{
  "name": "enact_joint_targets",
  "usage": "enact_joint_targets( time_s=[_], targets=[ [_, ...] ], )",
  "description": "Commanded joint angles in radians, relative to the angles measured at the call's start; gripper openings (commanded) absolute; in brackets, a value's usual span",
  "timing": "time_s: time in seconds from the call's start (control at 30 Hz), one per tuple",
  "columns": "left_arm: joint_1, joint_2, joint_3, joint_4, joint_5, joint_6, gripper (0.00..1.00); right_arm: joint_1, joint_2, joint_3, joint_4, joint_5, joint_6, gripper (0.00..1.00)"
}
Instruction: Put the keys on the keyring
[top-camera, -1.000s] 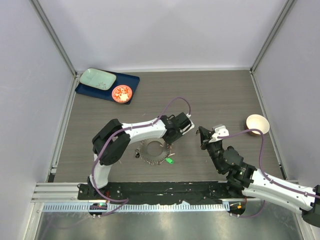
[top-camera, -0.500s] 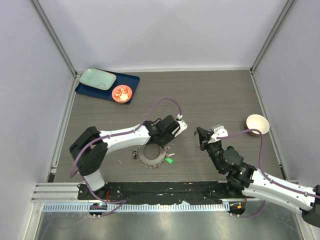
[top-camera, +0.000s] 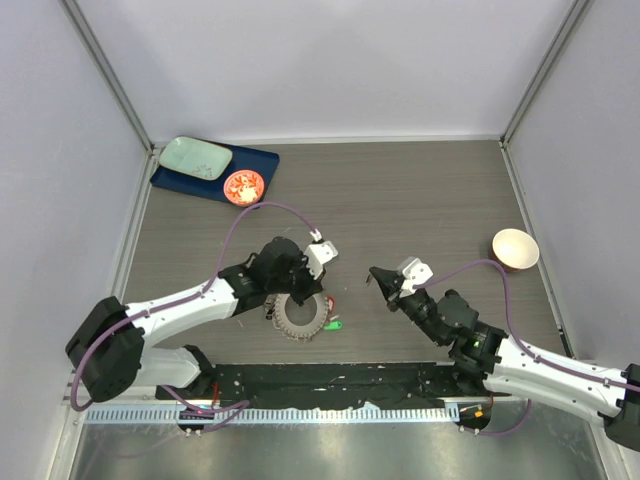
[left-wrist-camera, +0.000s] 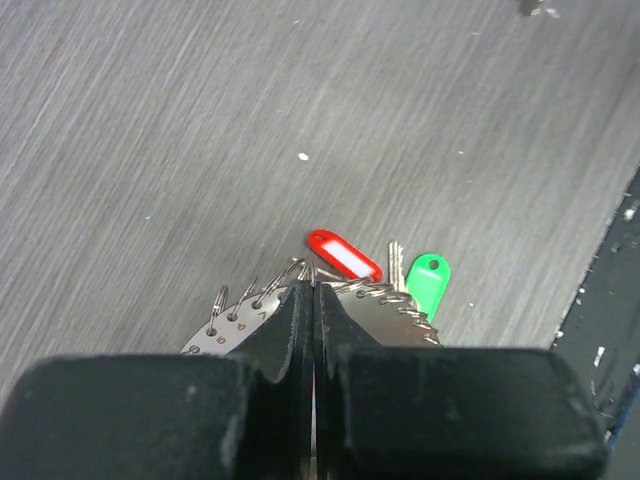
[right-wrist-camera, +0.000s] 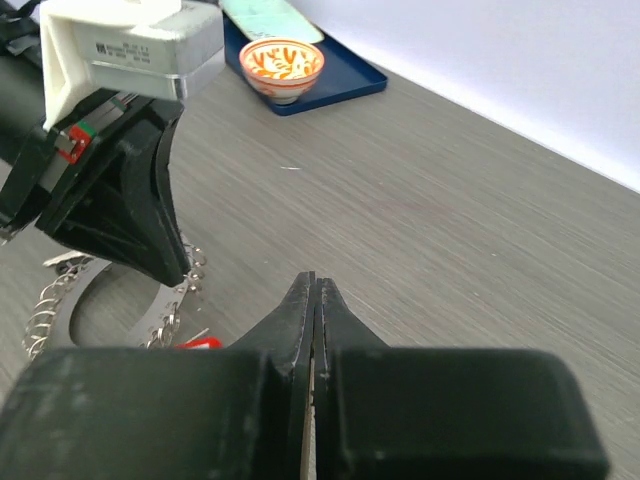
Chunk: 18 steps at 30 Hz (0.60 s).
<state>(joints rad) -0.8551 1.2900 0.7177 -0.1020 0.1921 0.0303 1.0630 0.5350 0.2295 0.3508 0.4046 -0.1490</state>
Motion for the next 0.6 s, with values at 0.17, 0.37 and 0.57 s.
enact_joint_targets(
  time_s=[0.17, 0.37, 0.57],
  targets=[
    [0.044, 0.009, -0.003, 0.112, 0.126, 0.011, 0.0, 0.003, 0.051, 0.051, 0.042, -0.066, -0.026, 0.01],
    [0.045, 0.1, 0.045, 0.126, 0.141, 0.026, 0.0, 0.003, 0.054, 0.048, 0.039, -0.024, -0.021, 0.01],
    [0.045, 0.149, 0.06, 0.105, 0.113, 0.049, 0.0, 0.003, 0.091, 0.051, 0.043, -0.03, -0.021, 0.01]
  ],
)
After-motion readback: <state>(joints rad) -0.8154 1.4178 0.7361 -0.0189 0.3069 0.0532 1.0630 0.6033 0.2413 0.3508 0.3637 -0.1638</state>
